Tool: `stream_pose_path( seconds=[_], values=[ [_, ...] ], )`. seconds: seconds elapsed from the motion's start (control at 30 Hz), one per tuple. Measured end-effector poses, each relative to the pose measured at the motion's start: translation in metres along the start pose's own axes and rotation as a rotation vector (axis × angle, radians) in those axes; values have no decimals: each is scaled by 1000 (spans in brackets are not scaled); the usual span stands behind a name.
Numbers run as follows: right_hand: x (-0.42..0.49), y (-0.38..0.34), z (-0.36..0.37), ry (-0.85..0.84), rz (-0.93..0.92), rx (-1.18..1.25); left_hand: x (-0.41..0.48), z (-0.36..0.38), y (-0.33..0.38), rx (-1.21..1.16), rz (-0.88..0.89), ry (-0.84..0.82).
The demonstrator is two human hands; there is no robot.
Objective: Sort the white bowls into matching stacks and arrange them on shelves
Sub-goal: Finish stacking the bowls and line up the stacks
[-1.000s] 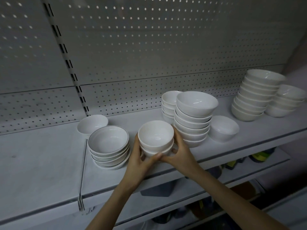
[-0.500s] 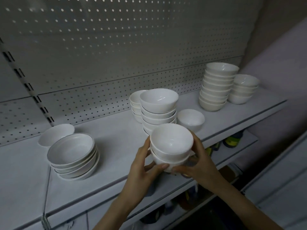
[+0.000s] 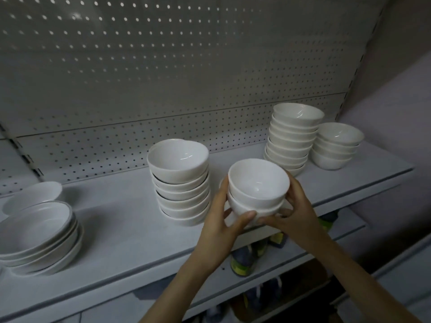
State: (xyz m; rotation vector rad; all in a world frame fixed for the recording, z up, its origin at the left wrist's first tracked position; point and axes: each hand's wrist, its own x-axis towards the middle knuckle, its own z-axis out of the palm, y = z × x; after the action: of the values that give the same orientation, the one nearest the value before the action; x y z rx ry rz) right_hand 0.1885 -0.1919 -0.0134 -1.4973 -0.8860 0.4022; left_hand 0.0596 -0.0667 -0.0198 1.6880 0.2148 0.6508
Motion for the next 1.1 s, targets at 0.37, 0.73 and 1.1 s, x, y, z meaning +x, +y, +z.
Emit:
stream_pose_path(
  seconds=[0.37, 0.73, 1.1],
  values=[
    [75, 30, -19, -143, -29, 53, 56, 28, -13, 110, 14, 203],
    [93, 66, -15, -242, -17, 21, 58, 29, -39, 174, -49, 286],
    [93, 76, -18, -298, 21, 33, 54, 33, -43, 167, -51, 300]
  ],
)
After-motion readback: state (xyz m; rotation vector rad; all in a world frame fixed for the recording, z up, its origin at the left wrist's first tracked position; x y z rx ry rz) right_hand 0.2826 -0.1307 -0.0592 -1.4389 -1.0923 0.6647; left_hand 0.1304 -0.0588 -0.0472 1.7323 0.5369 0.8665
